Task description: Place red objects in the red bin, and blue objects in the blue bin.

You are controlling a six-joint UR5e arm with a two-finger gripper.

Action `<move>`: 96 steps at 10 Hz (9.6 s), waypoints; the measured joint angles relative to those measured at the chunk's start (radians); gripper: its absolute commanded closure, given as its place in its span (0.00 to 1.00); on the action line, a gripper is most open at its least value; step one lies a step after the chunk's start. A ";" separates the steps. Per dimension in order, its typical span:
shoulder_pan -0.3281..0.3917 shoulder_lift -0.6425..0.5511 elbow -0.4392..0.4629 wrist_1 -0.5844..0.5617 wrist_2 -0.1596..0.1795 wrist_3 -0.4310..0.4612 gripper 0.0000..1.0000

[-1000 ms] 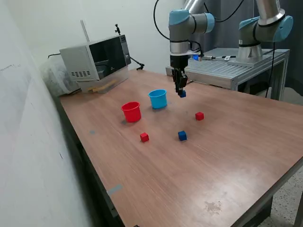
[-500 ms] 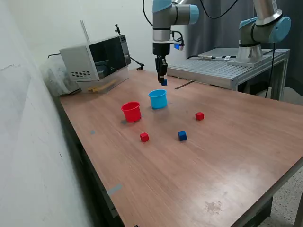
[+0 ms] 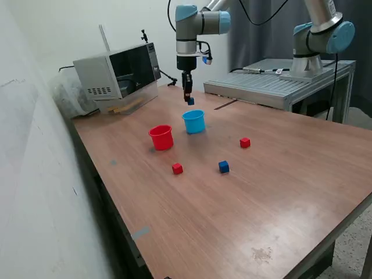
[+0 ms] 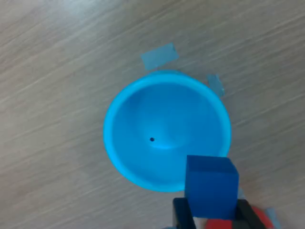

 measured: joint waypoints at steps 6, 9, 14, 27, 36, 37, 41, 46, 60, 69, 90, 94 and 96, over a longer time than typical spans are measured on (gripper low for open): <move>-0.036 -0.005 0.006 -0.003 -0.008 -0.002 0.00; -0.037 -0.008 0.004 0.001 -0.009 -0.038 0.00; 0.263 -0.081 -0.067 0.133 0.002 -0.038 0.00; 0.496 0.284 -0.371 0.203 0.001 0.312 0.00; 0.440 0.407 -0.429 0.111 0.000 0.318 0.00; 0.432 0.415 -0.429 0.101 0.000 0.318 0.00; 0.425 0.435 -0.428 0.072 0.001 0.318 1.00; 0.425 0.436 -0.418 0.066 0.002 0.300 1.00; 0.027 -0.032 0.014 0.149 -0.009 -0.001 1.00; -0.002 0.015 0.006 0.091 -0.005 -0.031 1.00; 0.199 -0.315 0.036 0.395 0.003 -0.214 0.00; 0.360 -0.329 0.070 0.351 0.021 -0.056 0.00; 0.397 -0.247 0.078 0.246 0.046 -0.034 0.00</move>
